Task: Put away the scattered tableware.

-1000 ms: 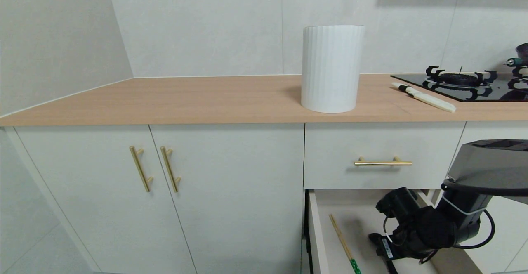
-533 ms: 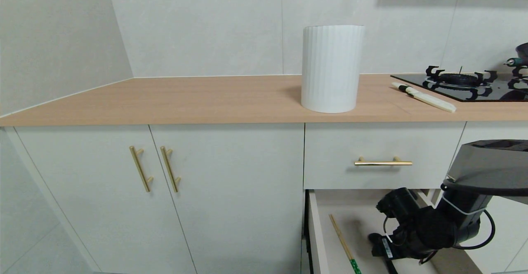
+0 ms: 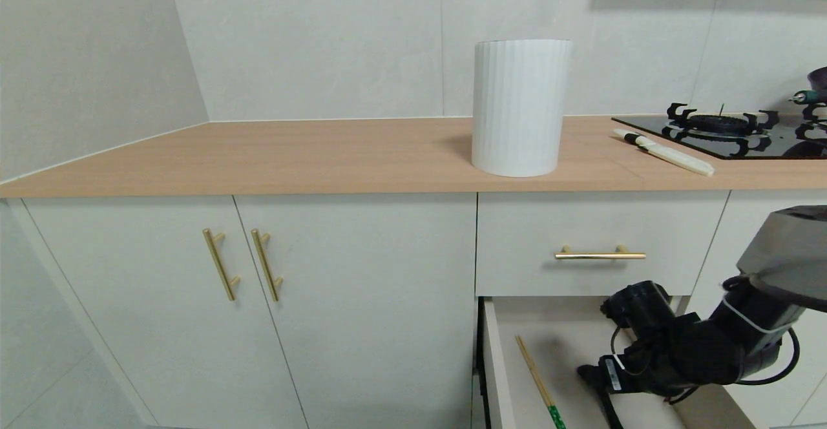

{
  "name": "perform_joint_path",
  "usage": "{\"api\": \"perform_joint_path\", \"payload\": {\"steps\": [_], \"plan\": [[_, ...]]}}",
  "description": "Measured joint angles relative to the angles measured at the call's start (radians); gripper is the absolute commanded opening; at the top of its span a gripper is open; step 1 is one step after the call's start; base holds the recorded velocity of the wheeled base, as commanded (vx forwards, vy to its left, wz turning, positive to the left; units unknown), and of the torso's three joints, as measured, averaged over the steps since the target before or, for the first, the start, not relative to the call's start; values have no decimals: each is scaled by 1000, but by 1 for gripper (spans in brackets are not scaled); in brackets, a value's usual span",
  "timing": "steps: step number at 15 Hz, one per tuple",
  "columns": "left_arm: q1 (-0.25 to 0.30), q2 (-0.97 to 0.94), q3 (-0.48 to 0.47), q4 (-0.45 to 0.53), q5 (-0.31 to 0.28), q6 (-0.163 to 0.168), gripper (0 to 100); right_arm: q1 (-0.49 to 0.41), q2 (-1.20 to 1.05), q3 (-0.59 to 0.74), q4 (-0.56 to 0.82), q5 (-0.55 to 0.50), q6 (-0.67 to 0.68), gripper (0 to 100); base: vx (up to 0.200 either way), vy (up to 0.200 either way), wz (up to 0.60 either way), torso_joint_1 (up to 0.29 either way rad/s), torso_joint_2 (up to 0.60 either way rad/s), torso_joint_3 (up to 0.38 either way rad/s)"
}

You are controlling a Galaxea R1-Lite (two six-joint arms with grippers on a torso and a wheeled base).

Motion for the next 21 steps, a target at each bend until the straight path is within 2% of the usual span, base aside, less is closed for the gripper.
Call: {"api": "perform_joint_path", "payload": {"steps": [2, 6, 9, 11, 15, 18, 21], "plan": [[0, 0, 0, 0, 0, -2, 100, 0, -71, 18, 13, 0, 0, 100, 0, 0, 0, 0, 0, 0], [0, 0, 0, 0, 0, -2, 100, 12, -274, 25, 159, 6, -2, 100, -200, 0, 0, 1, 5, 1], [0, 0, 0, 0, 0, -3, 100, 60, -428, 7, 310, 9, -4, 100, -200, 0, 0, -1, -4, 2], [0, 0, 0, 0, 0, -2, 100, 102, -503, 0, 353, 7, -5, 100, -200, 0, 0, 2, 5, 5], [0, 0, 0, 0, 0, -3, 100, 188, -605, -1, 502, 8, -35, 100, 0, 0, 0, 0, 0, 0], [0, 0, 0, 0, 0, -3, 100, 237, -628, 19, 548, 11, -108, 100, 0, 0, 0, 0, 0, 0], [0, 0, 0, 0, 0, -3, 100, 283, -634, 36, 597, 15, -123, 100, 0, 0, 0, 0, 0, 0]]}}
